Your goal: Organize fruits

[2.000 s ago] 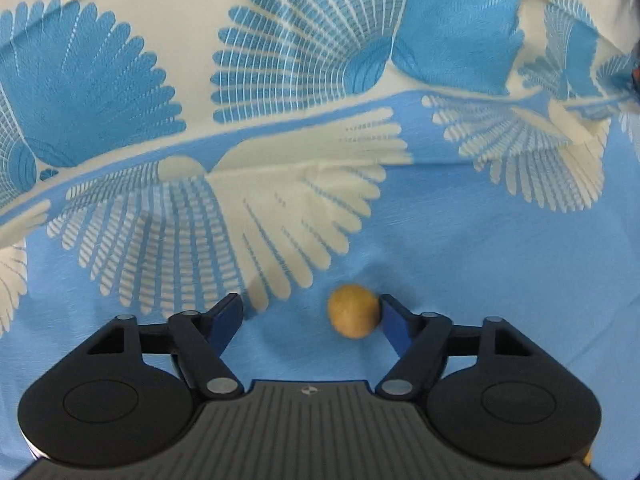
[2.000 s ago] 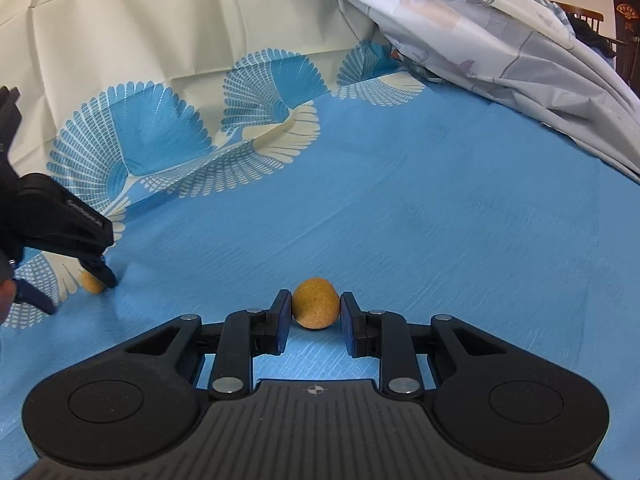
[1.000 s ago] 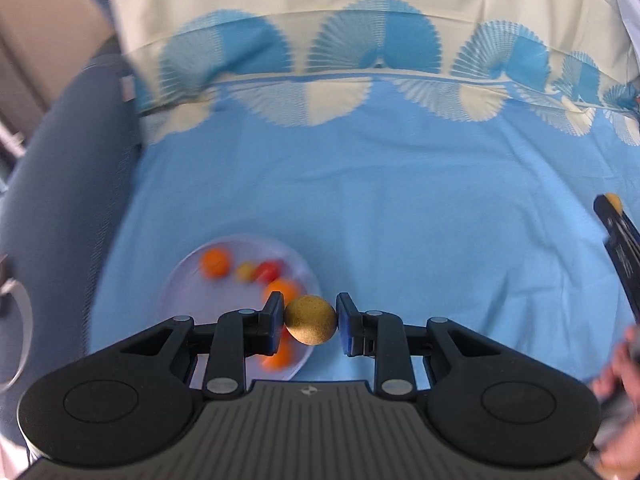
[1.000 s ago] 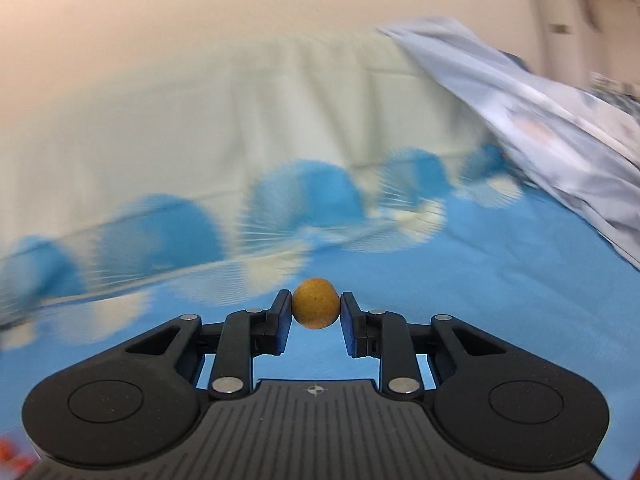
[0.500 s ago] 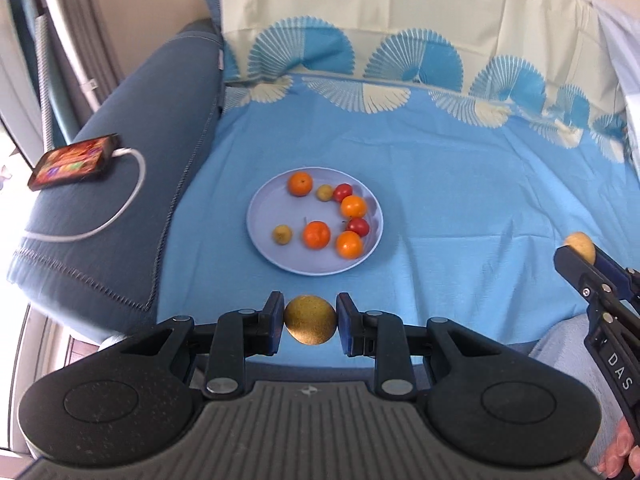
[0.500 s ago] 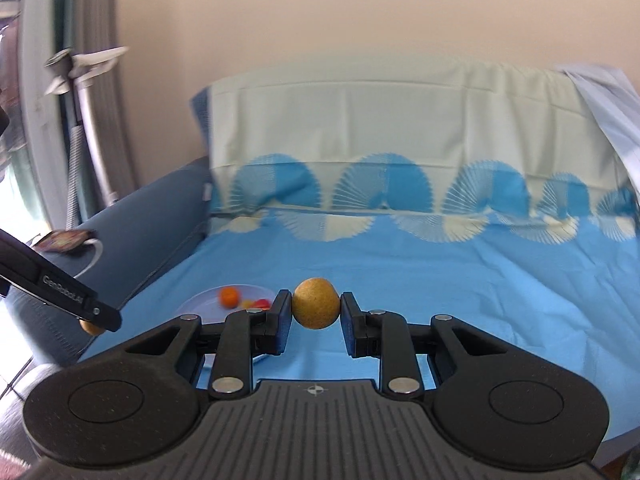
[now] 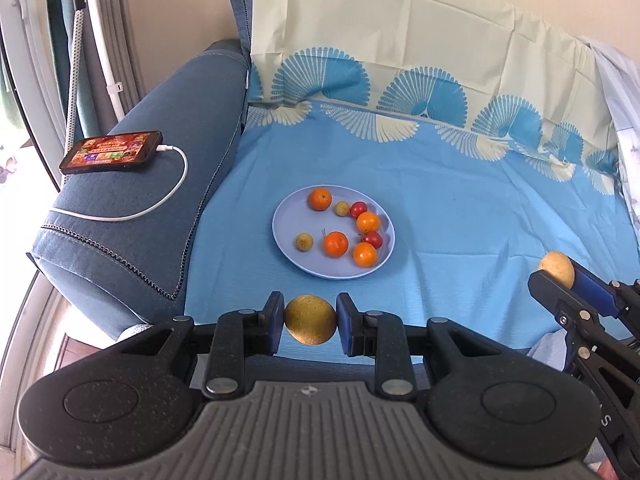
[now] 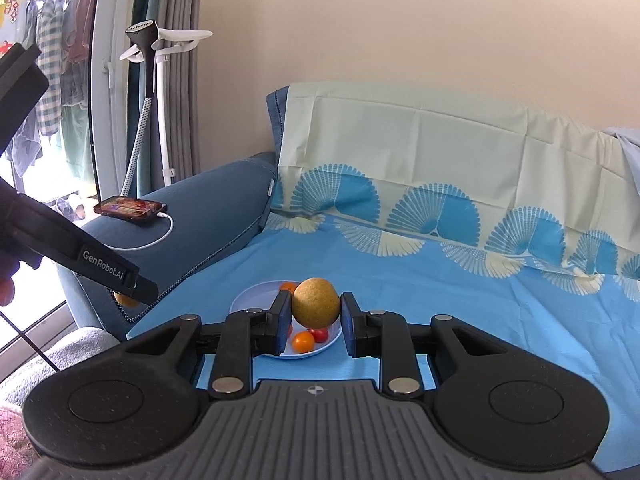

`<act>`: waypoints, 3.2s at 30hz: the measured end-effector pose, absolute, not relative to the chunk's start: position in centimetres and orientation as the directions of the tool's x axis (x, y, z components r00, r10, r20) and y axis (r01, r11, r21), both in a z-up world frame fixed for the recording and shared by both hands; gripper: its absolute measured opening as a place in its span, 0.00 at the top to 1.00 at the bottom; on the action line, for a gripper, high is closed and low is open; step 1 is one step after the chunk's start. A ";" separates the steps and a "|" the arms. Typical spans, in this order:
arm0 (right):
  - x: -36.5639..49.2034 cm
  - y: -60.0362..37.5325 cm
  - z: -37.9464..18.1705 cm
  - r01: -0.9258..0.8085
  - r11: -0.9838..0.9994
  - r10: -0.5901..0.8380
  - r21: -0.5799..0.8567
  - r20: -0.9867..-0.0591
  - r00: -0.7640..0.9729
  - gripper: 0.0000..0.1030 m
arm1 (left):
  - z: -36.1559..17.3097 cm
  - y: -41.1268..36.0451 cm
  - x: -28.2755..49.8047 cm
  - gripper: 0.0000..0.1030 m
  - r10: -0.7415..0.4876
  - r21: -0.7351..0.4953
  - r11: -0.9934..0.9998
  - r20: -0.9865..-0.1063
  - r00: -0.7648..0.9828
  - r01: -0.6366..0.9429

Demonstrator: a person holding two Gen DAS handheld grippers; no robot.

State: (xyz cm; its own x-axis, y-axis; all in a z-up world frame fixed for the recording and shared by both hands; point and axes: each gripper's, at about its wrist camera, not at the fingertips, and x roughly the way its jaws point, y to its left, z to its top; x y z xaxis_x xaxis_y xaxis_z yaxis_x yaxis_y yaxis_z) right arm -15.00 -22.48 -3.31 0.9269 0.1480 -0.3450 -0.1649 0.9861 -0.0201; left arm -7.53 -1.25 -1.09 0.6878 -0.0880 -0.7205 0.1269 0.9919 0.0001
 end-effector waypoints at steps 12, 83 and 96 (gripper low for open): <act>-13.8 -21.9 -4.1 -0.167 0.985 0.141 -0.032 -0.396 0.907 0.73 | -2.5 -0.4 -6.0 0.70 -0.101 -0.027 0.992 -0.742 0.663 0.122; 14.1 -18.0 -16.1 -0.240 0.971 0.195 0.021 -0.653 0.732 0.21 | -15.3 -2.0 21.2 0.01 0.064 0.102 0.993 -0.879 0.473 0.055; 3.9 -20.5 -10.4 -0.102 0.994 0.110 0.047 -0.589 0.801 0.03 | -10.3 -2.1 10.6 0.01 0.041 0.074 0.996 -0.879 0.475 0.052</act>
State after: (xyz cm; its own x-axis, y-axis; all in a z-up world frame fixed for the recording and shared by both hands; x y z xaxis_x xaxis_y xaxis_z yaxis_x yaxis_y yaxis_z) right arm 3.94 -20.54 -10.38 0.8005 0.1098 -0.5892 -0.1018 0.9937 0.0470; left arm 10.56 -2.05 -10.28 0.4752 0.0406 -0.8789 0.0520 0.9959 0.0741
